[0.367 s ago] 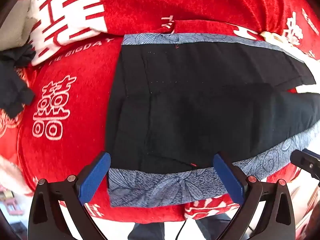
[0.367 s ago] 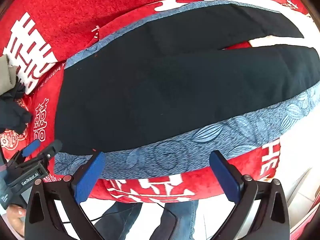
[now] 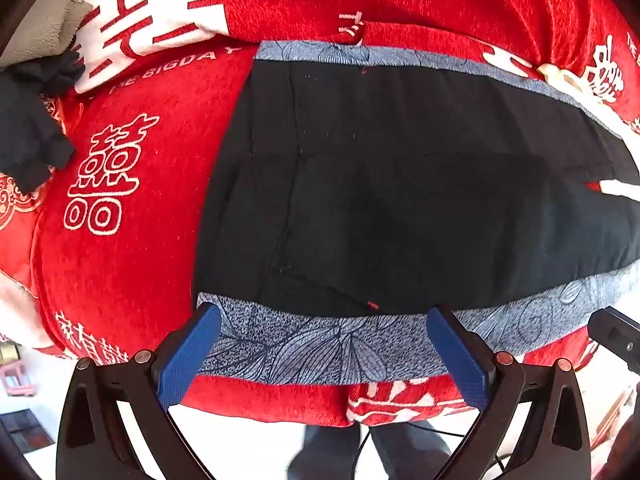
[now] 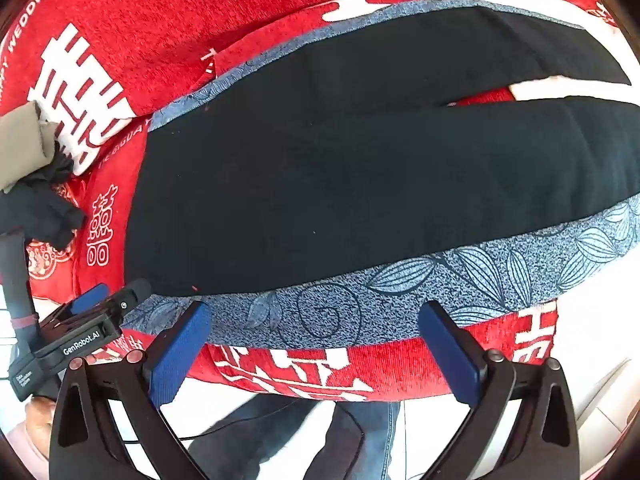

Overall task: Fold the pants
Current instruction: 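Position both grippers open over the cuff end of the black trousers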

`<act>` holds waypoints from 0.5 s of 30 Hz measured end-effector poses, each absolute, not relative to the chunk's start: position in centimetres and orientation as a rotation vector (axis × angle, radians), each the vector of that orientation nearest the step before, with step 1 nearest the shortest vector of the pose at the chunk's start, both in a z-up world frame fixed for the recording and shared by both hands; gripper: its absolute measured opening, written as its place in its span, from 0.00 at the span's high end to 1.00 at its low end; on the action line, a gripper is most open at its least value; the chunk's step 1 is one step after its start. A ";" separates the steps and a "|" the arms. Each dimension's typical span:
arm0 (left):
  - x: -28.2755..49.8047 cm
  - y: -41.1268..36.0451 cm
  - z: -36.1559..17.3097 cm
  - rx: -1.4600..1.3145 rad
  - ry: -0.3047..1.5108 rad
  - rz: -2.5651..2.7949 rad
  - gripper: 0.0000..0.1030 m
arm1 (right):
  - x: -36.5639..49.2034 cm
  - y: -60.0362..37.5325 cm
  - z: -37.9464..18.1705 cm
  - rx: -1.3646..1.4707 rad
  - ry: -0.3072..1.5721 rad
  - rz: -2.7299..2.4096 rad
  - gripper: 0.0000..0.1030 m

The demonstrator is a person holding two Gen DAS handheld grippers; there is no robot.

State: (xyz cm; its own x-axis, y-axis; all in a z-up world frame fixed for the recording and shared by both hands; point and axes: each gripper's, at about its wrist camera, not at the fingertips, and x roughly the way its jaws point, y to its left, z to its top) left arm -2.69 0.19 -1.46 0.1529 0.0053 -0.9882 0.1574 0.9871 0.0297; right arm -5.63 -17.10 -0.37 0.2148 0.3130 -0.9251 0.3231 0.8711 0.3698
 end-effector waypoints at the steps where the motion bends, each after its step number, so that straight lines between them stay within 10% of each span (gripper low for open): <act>1: -2.7 0.3 -1.6 0.130 1.418 -0.113 0.00 | -5.5 -16.4 -0.4 0.555 1.383 -0.013 0.00; 15: -2.7 5.5 -2.6 0.068 1.359 -0.017 0.00 | -7.6 -12.8 -1.9 0.573 1.476 -0.049 0.00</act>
State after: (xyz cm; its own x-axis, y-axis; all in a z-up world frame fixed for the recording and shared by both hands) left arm -2.68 5.49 -2.55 0.2104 0.0277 -0.9772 0.0514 0.9979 0.0394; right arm -7.62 -12.75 -1.92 0.1191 0.3103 -0.9431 0.3726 0.8665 0.3322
